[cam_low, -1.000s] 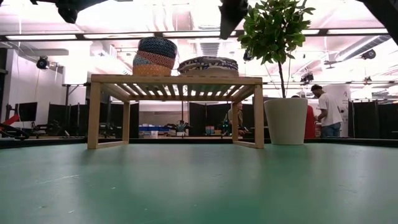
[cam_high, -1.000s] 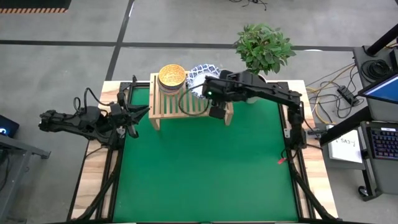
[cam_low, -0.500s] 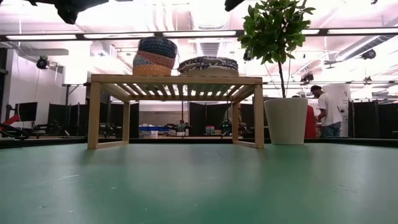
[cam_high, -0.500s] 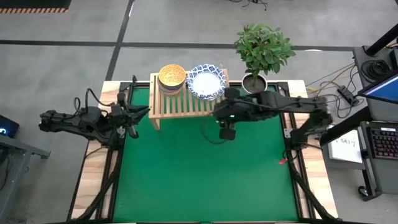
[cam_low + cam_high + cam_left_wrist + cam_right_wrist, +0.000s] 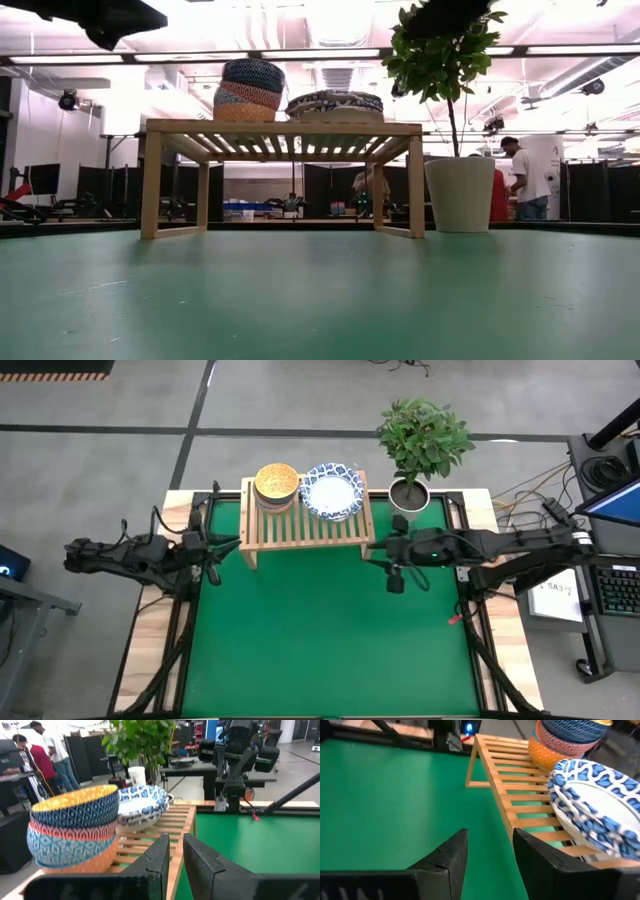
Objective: Place and stack bowls onto a shelf
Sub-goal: Return to Home Position
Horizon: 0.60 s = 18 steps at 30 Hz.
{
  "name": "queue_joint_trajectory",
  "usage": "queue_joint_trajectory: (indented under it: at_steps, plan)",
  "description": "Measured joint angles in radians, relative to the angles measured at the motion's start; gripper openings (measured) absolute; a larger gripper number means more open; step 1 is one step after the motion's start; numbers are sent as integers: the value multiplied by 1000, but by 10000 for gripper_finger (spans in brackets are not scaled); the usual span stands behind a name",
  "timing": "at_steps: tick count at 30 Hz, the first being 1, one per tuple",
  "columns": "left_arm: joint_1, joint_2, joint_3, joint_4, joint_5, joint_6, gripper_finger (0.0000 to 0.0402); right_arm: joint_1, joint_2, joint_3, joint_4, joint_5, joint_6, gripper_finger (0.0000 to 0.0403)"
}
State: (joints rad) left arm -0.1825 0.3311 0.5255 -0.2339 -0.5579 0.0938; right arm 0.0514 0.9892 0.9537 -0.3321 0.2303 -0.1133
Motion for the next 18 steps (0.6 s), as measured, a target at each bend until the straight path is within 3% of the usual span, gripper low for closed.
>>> queue_joint_trajectory:
  at_steps: [6,11,18]
  plan:
    - [0,-30,0,-98,0,-107,38,-22,-212,-232,133,-12,-20,143]
    - [0,-87,-4,-236,0,-232,38,-59,-388,-381,212,-99,-18,143]
    - [0,-234,-85,-196,0,-260,38,-115,-589,-522,218,-143,-17,133]
